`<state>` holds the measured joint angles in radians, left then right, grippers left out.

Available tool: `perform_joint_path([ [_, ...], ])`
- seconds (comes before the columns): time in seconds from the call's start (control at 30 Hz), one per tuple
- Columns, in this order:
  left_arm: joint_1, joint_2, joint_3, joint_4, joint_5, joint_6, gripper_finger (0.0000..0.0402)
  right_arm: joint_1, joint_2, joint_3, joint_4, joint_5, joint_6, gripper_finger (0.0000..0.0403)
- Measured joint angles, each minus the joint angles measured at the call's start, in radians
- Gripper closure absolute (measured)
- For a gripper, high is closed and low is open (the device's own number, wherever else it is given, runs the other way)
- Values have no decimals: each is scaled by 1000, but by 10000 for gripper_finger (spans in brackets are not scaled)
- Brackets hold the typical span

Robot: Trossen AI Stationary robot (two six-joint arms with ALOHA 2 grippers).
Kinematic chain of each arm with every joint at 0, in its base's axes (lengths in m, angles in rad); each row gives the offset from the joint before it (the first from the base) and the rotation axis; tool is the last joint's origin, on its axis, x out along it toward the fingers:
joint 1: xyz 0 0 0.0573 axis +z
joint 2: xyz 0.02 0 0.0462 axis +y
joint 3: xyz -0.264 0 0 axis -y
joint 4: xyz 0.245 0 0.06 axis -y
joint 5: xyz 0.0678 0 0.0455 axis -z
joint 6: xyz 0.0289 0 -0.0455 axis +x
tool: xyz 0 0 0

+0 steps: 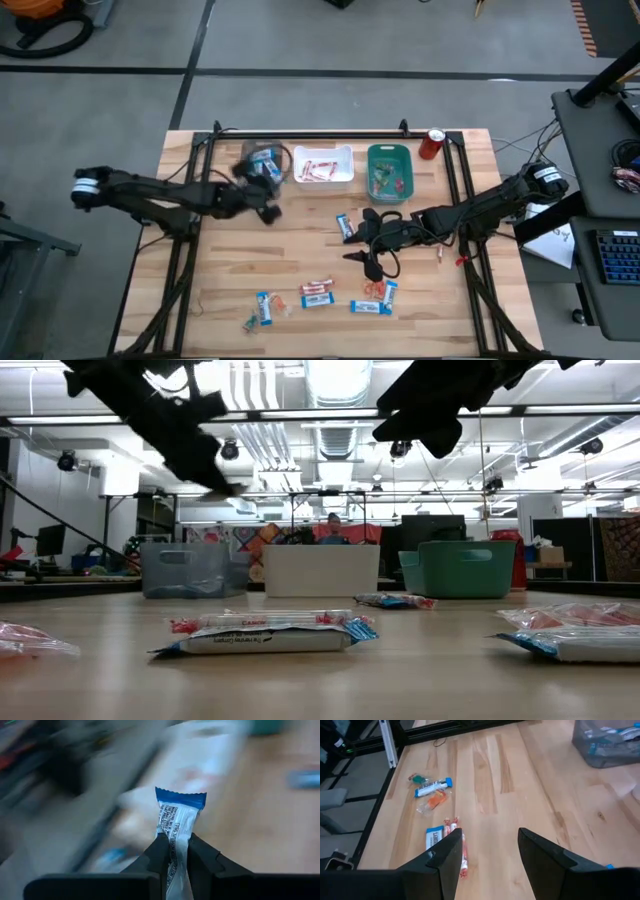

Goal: Sort candy
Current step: Put the white chocolate into the gray bin

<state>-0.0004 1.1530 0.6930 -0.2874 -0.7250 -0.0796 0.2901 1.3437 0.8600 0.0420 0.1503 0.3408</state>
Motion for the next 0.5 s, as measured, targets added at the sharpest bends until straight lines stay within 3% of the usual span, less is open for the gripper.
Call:
perform_joint_path([
  [0.07,58,-34,0,-67,-132,-118,369,0,0,0,0,11,0,220],
  [0.13,126,-50,0,-119,-199,-271,369,0,0,0,-1,15,0,220],
  [0.2,193,-52,0,-143,-153,-349,369,0,0,0,0,18,0,220],
  [0.33,305,-13,0,-131,42,-365,369,0,0,0,-1,24,1,220],
  [0.5,364,55,0,-129,61,-375,357,0,0,0,-2,26,14,220],
])
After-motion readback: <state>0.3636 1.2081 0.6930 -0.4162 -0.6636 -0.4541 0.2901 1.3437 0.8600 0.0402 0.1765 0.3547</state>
